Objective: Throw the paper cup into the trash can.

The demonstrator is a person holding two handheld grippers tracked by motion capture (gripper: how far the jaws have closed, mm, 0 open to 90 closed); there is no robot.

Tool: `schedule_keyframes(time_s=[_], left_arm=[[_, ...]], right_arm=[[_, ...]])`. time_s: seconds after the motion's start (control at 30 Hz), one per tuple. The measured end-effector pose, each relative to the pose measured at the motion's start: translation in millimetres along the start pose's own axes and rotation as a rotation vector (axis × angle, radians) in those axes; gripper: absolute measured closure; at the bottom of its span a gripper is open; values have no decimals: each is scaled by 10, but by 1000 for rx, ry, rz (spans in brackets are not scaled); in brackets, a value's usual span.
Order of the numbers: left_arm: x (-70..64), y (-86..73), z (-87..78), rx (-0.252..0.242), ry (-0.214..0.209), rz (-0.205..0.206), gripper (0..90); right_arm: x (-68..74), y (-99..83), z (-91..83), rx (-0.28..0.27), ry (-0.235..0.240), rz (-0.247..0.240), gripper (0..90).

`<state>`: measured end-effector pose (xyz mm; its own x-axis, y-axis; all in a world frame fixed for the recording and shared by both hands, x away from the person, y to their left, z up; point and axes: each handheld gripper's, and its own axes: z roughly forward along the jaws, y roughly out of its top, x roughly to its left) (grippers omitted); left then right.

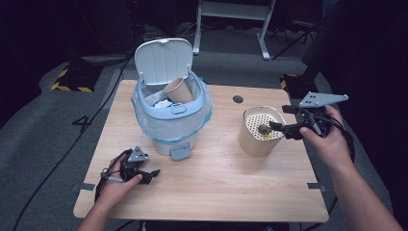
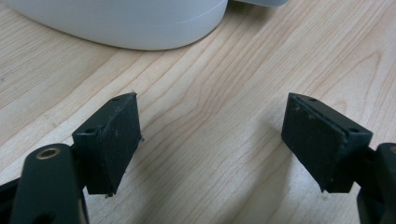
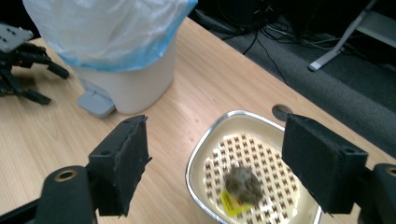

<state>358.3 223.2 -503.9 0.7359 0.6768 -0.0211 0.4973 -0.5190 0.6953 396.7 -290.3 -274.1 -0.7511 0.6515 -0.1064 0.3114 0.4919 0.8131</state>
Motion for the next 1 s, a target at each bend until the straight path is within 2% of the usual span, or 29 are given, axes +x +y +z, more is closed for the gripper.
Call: schedule_keyframes(time_s=[0.17,0.4,0.53,0.83,1.0], left_arm=[[-1,-3,-2,0,1,-3,200],[-2,-3,-2,0,1,-4,200],[-4,-3,-1,0,4,-2,200],[-8,-4,-2,0,7,-6,200],[-43,-1,2,-3,32,-32,204]], right_arm=[[-17,-245,-53,39,-4,4,226],[-9,-673,-76,64,-18,40,224],[-7,-981,-20,70,6,79,224],[-4,-1592,141,113,-9,122,221],[11,-1799,270,118,-16,135,213]])
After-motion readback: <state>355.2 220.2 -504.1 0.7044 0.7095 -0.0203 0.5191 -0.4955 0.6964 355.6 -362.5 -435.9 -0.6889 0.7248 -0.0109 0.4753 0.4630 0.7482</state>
